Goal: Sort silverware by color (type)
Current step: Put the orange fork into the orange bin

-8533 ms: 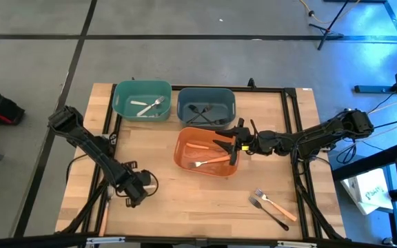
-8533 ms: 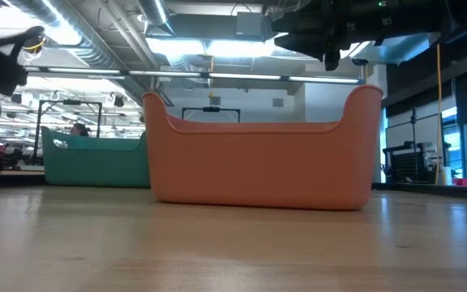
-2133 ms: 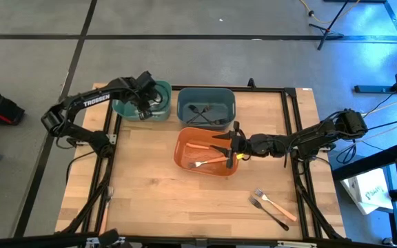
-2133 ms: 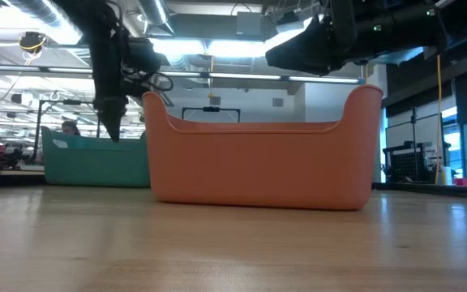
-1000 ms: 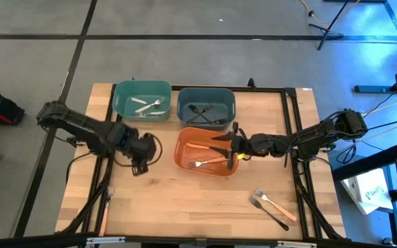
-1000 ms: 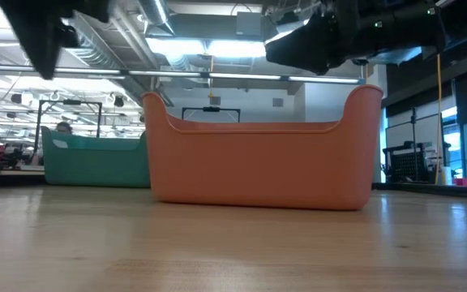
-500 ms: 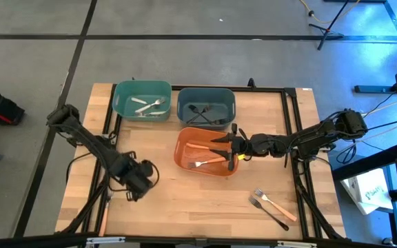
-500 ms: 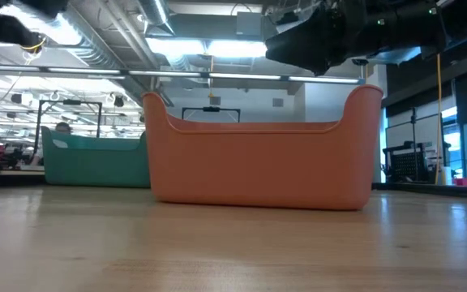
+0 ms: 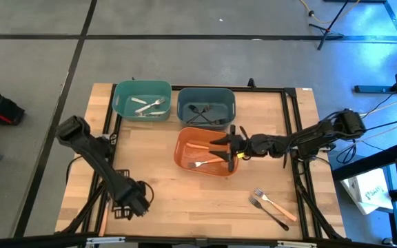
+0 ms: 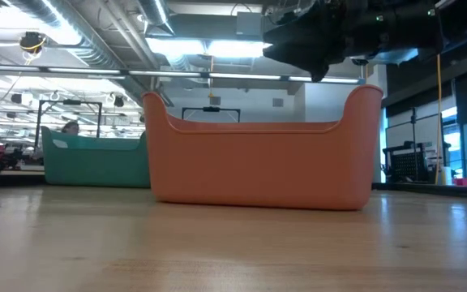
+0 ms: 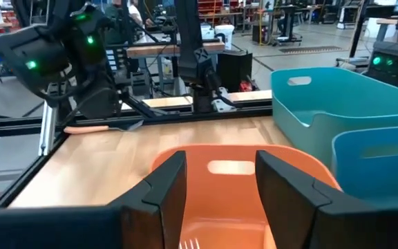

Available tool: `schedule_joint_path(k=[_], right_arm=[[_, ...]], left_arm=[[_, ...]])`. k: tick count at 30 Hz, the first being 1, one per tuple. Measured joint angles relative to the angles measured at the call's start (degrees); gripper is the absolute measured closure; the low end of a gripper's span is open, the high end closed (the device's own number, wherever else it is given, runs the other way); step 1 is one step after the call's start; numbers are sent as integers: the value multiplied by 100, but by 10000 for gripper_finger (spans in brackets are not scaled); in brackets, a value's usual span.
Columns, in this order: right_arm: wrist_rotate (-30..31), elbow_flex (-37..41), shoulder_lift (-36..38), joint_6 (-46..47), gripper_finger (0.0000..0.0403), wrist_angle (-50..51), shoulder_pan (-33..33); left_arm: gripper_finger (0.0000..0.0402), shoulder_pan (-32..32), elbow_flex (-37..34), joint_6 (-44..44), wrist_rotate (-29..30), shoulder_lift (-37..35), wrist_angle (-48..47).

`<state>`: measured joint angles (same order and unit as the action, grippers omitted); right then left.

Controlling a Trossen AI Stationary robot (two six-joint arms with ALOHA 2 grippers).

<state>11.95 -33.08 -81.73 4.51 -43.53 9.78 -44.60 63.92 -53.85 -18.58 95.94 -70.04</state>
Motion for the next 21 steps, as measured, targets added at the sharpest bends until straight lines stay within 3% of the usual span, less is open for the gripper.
schedule_joint_path(k=[5, 21], right_arm=[[-1, -198, -188, 9, 242, 6, 0], [-153, -1050, -759, -179, 242, 957, -4]], left_arm=[[278, -153, 0, 114, -360, 192, -206], [278, -198, -13, 150, -281, 452, -323]])
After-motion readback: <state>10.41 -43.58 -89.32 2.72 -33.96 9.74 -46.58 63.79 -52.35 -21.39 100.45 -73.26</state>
